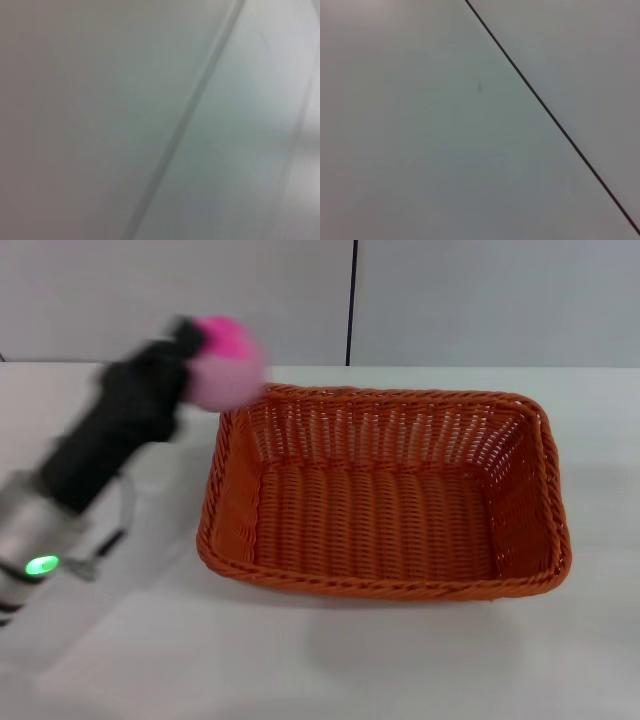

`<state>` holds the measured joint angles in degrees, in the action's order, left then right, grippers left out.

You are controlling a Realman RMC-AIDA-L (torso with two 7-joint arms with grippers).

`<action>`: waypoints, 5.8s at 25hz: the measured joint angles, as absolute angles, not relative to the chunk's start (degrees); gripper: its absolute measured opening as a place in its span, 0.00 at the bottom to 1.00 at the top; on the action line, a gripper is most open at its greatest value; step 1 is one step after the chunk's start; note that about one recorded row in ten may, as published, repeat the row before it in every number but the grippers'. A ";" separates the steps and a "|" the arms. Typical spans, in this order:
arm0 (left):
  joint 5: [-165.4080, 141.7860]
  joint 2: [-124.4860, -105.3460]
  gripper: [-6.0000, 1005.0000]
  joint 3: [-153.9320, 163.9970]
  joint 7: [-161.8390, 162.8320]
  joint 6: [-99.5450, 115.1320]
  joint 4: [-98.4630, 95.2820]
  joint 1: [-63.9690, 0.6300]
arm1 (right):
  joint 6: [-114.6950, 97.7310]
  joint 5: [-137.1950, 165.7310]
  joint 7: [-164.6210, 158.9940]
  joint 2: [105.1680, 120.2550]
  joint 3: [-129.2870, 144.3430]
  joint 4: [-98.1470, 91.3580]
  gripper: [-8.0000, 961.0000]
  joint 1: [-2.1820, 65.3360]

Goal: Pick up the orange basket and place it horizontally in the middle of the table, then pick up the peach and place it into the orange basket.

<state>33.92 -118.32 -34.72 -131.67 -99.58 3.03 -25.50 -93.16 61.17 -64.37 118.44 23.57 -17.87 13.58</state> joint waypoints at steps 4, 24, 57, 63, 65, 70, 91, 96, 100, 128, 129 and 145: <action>28.08 -118.33 0.04 -33.48 -131.17 -93.57 5.34 -29.61 | -93.16 61.17 -64.12 118.47 23.33 -17.76 0.47 13.57; 25.59 -118.31 0.57 -46.25 -133.04 -96.14 8.17 -23.37 | -93.56 60.97 -63.98 118.69 19.00 -15.57 0.47 13.77; 25.94 -118.65 0.86 -74.42 -136.06 -102.37 10.37 -13.01 | -93.29 61.00 -64.10 118.73 5.22 -12.11 0.47 14.01; 26.47 -118.66 0.86 -74.85 -135.93 -102.40 10.38 -13.59 | -93.35 60.99 -64.37 118.73 3.63 -11.97 0.47 13.74; 26.47 -118.65 0.86 -75.34 -135.88 -102.40 10.38 -13.71 | -93.36 60.98 -64.39 118.73 3.50 -11.93 0.47 13.74; 26.47 -118.65 0.86 -75.86 -135.73 -102.40 10.37 -14.10 | -93.23 60.96 -64.40 118.73 2.34 -10.99 0.47 14.04; 26.45 -118.65 0.78 -75.85 -135.52 -103.04 10.37 -14.09 | -92.21 60.90 -64.11 118.74 2.20 -10.41 0.47 14.23; 26.45 -118.65 0.76 -75.84 -135.52 -103.10 10.37 -13.91 | -92.19 60.90 -64.13 118.74 2.20 -10.34 0.47 14.16; 26.45 -118.65 0.74 -75.85 -135.52 -103.11 10.37 -13.89 | -92.19 60.90 -64.21 118.74 2.20 -10.34 0.47 14.08; 26.45 -118.63 0.21 -76.08 -134.27 -102.91 10.37 -13.30 | -91.49 60.91 -64.39 118.81 2.14 -9.70 0.47 14.07; 26.45 -118.64 0.20 -76.35 -133.46 -102.71 10.34 -13.42 | -91.49 60.91 -64.39 118.79 2.13 -9.68 0.47 14.07; 26.45 -118.74 0.74 -77.14 -131.71 -102.69 10.23 -13.60 | -91.49 60.91 -64.16 118.74 2.11 -9.60 0.47 14.22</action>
<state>26.45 -118.74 -77.14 -131.72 -102.69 10.23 -13.60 -91.49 60.91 -64.16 118.74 2.11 -9.60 14.22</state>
